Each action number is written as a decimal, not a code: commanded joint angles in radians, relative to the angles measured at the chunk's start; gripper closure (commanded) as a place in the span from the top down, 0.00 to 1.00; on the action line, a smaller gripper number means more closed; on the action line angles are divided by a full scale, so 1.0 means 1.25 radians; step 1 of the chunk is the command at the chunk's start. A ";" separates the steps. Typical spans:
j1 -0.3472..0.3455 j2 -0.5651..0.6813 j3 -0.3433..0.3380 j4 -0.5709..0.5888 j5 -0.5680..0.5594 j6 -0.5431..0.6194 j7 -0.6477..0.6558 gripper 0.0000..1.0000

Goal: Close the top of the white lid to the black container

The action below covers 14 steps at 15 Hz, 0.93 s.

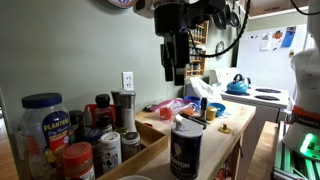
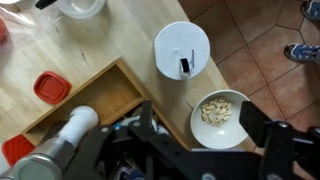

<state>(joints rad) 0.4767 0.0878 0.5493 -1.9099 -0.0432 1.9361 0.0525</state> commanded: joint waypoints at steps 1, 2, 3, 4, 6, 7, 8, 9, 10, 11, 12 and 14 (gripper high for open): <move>0.045 0.073 -0.003 0.040 -0.051 0.001 0.010 0.58; 0.054 0.086 -0.005 0.048 -0.060 -0.001 0.009 0.49; 0.061 0.099 -0.008 0.056 -0.066 -0.004 0.010 0.42; 0.068 0.110 -0.010 0.062 -0.071 -0.004 0.010 0.35; 0.080 0.131 -0.017 0.075 -0.083 -0.009 0.009 0.19; 0.086 0.141 -0.021 0.079 -0.089 -0.012 0.008 0.12; 0.091 0.149 -0.027 0.085 -0.095 -0.017 0.007 0.04; 0.097 0.157 -0.032 0.089 -0.099 -0.020 0.003 0.01; 0.101 0.163 -0.037 0.091 -0.102 -0.024 0.001 0.00; 0.104 0.170 -0.041 0.094 -0.100 -0.029 -0.004 0.00; 0.109 0.176 -0.045 0.098 -0.101 -0.039 -0.006 0.00; 0.116 0.187 -0.051 0.107 -0.095 -0.055 -0.014 0.00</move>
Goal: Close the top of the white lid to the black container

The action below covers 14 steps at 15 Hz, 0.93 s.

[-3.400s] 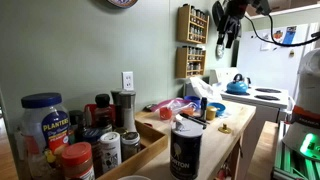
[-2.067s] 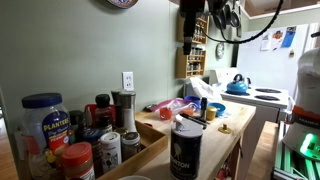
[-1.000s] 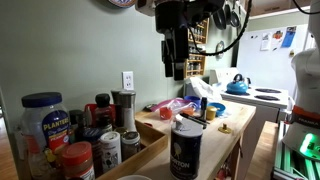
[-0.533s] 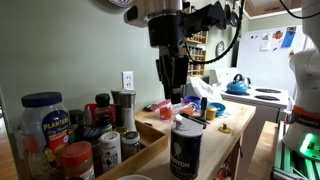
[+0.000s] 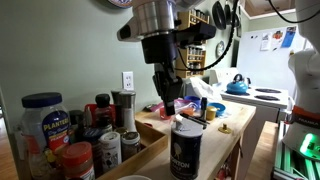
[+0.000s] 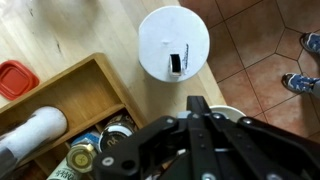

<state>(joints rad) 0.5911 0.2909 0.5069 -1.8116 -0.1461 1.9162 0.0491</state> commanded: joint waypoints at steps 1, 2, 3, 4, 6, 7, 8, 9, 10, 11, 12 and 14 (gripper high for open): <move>0.027 0.030 -0.019 0.032 -0.009 -0.048 -0.014 0.00; 0.030 0.033 -0.021 0.035 -0.009 -0.055 -0.016 0.00; 0.033 0.036 -0.024 0.037 -0.012 -0.063 -0.018 0.00; 0.036 0.037 -0.028 0.039 -0.015 -0.067 -0.019 0.00; 0.042 0.041 -0.035 0.043 -0.021 -0.074 -0.020 0.00; 0.044 0.044 -0.037 0.045 -0.020 -0.078 -0.022 0.00; 0.046 0.046 -0.040 0.046 -0.022 -0.081 -0.023 0.00; 0.048 0.048 -0.043 0.046 -0.024 -0.084 -0.023 0.00; 0.050 0.050 -0.046 0.046 -0.026 -0.085 -0.025 0.00; 0.052 0.051 -0.049 0.046 -0.031 -0.087 -0.024 0.00; 0.054 0.053 -0.052 0.045 -0.035 -0.087 -0.024 0.00; 0.057 0.055 -0.057 0.046 -0.045 -0.090 -0.024 0.00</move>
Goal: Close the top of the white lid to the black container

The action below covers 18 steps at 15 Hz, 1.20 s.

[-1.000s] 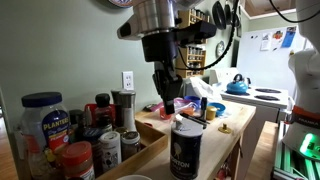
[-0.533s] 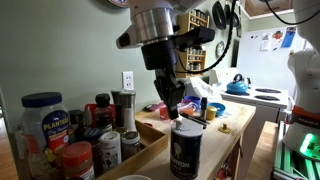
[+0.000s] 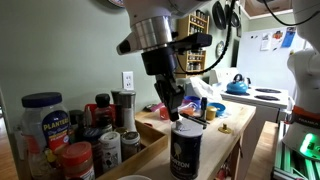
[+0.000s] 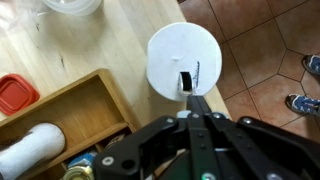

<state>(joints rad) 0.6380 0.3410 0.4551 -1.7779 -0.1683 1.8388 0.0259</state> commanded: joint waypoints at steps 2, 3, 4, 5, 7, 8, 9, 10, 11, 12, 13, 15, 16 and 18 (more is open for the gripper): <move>0.021 0.016 -0.019 0.019 -0.034 -0.031 -0.006 0.00; 0.022 0.018 -0.021 0.019 -0.037 -0.034 -0.007 0.00; 0.022 0.019 -0.021 0.018 -0.036 -0.036 -0.009 0.00; 0.022 0.019 -0.022 0.018 -0.035 -0.040 -0.010 0.00; 0.022 0.020 -0.023 0.018 -0.034 -0.050 -0.014 0.00; 0.023 0.021 -0.023 0.018 -0.033 -0.053 -0.015 0.00; 0.023 0.021 -0.023 0.019 -0.033 -0.056 -0.016 0.00; 0.023 0.022 -0.023 0.019 -0.033 -0.059 -0.016 0.00; 0.023 0.023 -0.023 0.019 -0.031 -0.060 -0.018 0.00; 0.023 0.023 -0.023 0.018 -0.031 -0.062 -0.018 0.00; 0.023 0.023 -0.023 0.018 -0.030 -0.063 -0.019 0.00; 0.023 0.025 -0.023 0.017 -0.028 -0.063 -0.019 0.00; 0.022 0.025 -0.023 0.016 -0.027 -0.063 -0.018 0.00; 0.021 0.024 -0.023 0.011 -0.022 -0.059 -0.015 0.00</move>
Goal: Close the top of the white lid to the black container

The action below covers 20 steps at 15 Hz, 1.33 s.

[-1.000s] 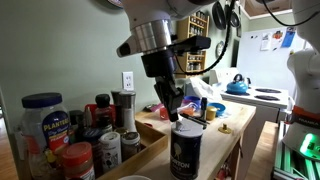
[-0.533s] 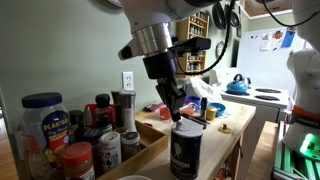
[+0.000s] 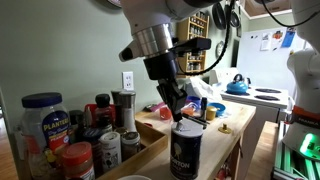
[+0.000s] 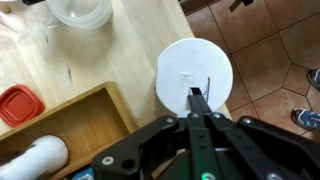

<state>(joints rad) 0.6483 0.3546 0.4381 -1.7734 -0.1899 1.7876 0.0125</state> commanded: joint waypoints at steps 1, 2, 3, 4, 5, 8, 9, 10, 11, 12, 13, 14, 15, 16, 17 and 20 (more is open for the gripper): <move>0.011 0.011 -0.009 0.004 -0.002 -0.016 -0.003 0.00; 0.011 0.010 -0.009 0.001 -0.001 -0.013 -0.001 0.00; 0.010 0.009 -0.009 -0.001 0.000 -0.012 0.000 0.00; 0.010 0.007 -0.010 -0.004 0.001 -0.011 0.002 0.00; 0.010 0.006 -0.010 -0.006 0.001 -0.012 0.004 0.00; 0.010 0.004 -0.009 -0.015 0.005 -0.011 0.006 0.00; 0.009 0.004 -0.009 -0.018 0.007 -0.010 0.007 0.00; 0.009 0.003 -0.009 -0.023 0.008 -0.010 0.007 0.00; 0.009 0.003 -0.009 -0.025 0.009 -0.010 0.009 0.00; 0.008 0.002 -0.008 -0.028 0.011 -0.009 0.009 0.00; 0.007 0.001 -0.008 -0.031 0.015 -0.006 0.010 0.00; 0.006 0.002 -0.008 -0.034 0.019 -0.003 0.011 0.00; 0.005 0.001 -0.007 -0.037 0.022 0.003 0.010 0.00; 0.005 0.002 -0.007 -0.039 0.024 0.003 0.010 0.00; 0.005 0.002 -0.007 -0.040 0.025 0.004 0.010 0.00; 0.006 0.004 -0.007 -0.047 0.027 0.004 0.013 0.00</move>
<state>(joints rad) 0.6482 0.3599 0.4348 -1.8063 -0.1777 1.7788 0.0156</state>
